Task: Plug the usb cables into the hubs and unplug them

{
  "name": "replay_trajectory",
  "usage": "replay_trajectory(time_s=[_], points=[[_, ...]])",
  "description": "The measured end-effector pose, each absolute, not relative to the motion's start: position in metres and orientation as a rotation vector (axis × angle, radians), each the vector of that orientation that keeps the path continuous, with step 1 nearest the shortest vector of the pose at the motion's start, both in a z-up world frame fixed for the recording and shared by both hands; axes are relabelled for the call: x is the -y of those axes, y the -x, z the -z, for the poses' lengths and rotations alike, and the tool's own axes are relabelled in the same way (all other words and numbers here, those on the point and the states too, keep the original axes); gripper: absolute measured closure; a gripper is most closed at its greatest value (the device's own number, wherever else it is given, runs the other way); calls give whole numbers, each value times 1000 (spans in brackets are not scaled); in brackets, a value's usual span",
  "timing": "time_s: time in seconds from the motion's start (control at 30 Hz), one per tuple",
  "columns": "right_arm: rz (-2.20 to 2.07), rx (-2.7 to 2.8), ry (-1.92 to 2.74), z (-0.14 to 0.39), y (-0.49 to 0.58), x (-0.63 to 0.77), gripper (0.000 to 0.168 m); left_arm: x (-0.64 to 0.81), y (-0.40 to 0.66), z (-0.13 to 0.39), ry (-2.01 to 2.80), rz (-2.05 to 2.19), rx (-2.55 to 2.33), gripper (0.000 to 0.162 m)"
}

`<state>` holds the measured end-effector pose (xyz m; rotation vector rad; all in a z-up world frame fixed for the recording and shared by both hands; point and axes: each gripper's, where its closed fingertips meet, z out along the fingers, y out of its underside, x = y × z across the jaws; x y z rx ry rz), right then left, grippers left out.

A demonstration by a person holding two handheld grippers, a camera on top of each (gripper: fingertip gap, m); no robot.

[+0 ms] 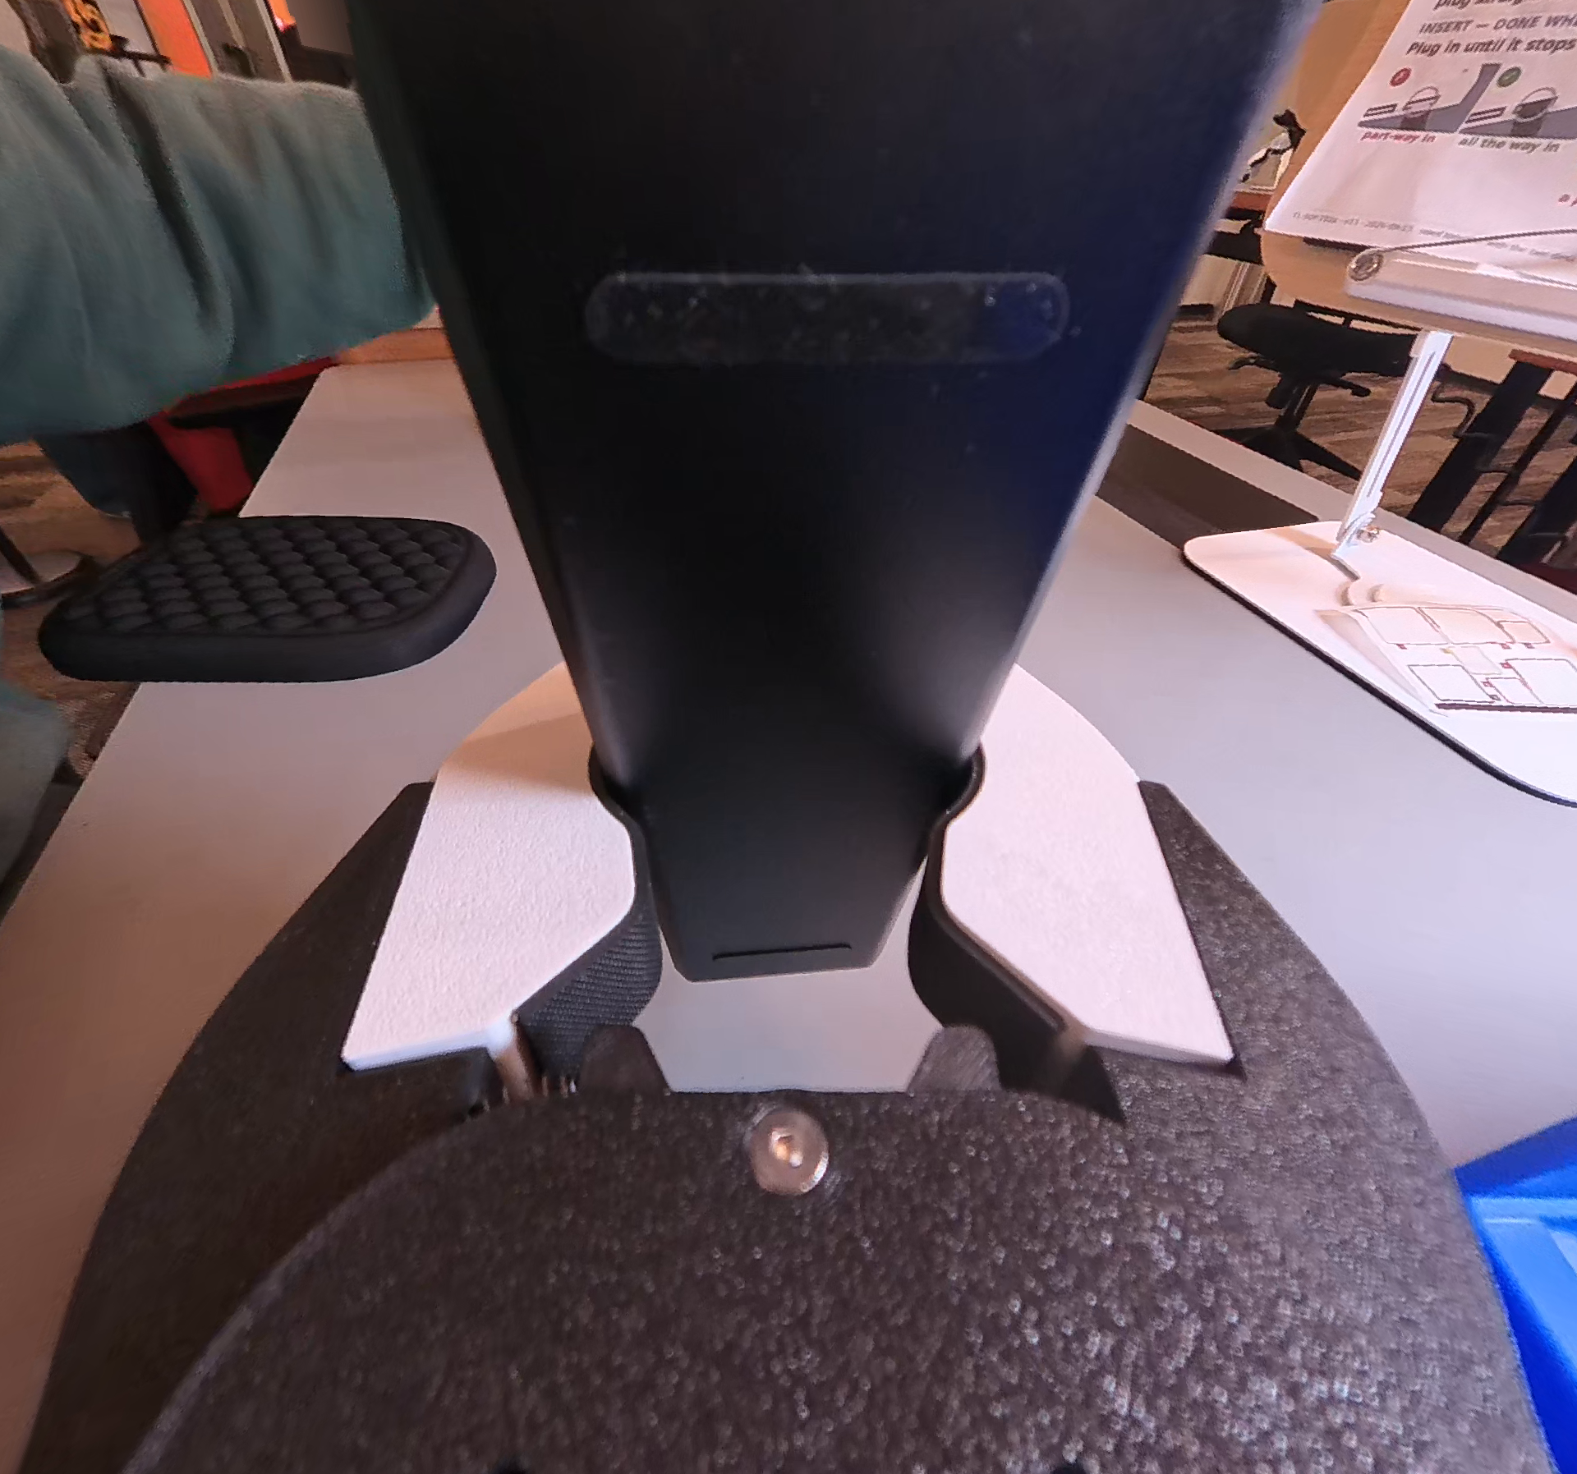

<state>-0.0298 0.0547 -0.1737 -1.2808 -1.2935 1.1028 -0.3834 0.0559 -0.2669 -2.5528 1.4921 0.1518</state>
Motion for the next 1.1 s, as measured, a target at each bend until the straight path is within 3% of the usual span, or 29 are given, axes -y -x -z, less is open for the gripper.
replay_trajectory(time_s=[0.1,0.37,0.63,0.9,1.03,1.1], points=[[-1099,1291,1286,174,29,-56,97,-62,385,272,2576,-177,-1529,145],[-1101,1291,1281,173,26,-57,97,-63,393,283,2555,-374,-1639,145],[-1080,1299,1253,167,24,-53,96,-53,394,273,2473,-415,-1477,157],[-1080,1282,1227,158,23,-52,96,-31,375,152,2280,-477,-1208,157],[-1089,1265,1234,156,23,-54,97,-12,326,75,2172,-462,-1199,157],[-1094,1254,1240,156,23,-55,97,0,285,59,2154,-346,-1260,157]])
